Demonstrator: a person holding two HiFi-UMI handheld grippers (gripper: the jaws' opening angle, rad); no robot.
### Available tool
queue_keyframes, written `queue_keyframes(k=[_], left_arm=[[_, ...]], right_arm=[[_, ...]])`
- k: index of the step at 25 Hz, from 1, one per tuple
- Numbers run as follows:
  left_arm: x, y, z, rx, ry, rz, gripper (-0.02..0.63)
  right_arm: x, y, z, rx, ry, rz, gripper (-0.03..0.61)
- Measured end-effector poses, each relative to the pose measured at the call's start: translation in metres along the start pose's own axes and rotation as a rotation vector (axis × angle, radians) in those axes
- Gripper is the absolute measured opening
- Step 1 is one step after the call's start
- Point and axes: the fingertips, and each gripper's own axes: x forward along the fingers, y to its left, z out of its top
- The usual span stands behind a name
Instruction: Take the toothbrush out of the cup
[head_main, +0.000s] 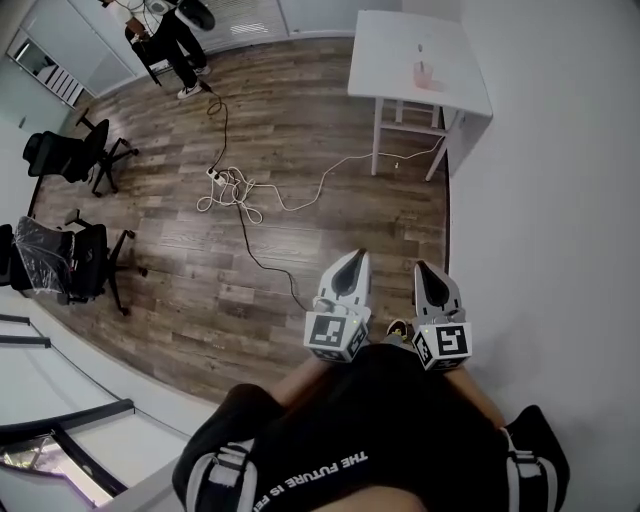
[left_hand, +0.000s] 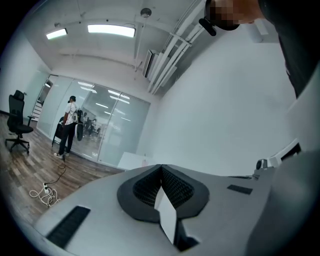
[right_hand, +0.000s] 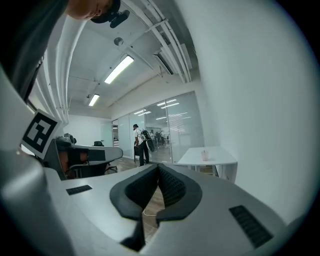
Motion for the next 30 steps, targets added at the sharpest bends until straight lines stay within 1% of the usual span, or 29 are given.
queue_keyframes(k=[7, 12, 16, 21, 24, 27, 30], left_arm=[[-0.001, 0.025, 0.006, 0.001, -0.003, -0.002, 0.018], [0.020, 0.030, 0.006, 0.006, 0.018, -0.007, 0.018], [0.040, 0.026, 0.004, 0.015, 0.017, -0.016, 0.018], [0.073, 0.021, 0.000, 0.018, 0.033, 0.003, 0.019], [0.116, 0.019, 0.003, 0.013, 0.029, 0.001, 0.020], [0.152, 0.014, 0.000, 0.037, 0.039, 0.015, 0.019], [0.178, 0.006, 0.003, 0.052, 0.046, 0.018, 0.018]], right_arm=[[0.019, 0.011, 0.003, 0.007, -0.021, -0.020, 0.014], [0.035, -0.007, 0.005, 0.018, -0.034, -0.042, 0.014], [0.044, -0.025, 0.001, 0.024, -0.036, -0.053, 0.014], [0.059, -0.060, 0.000, 0.050, -0.038, -0.051, 0.014], [0.085, -0.099, 0.010, 0.054, -0.066, -0.044, 0.014], [0.103, -0.136, 0.011, 0.068, -0.076, -0.039, 0.014], [0.110, -0.164, 0.017, 0.072, -0.085, -0.051, 0.014]])
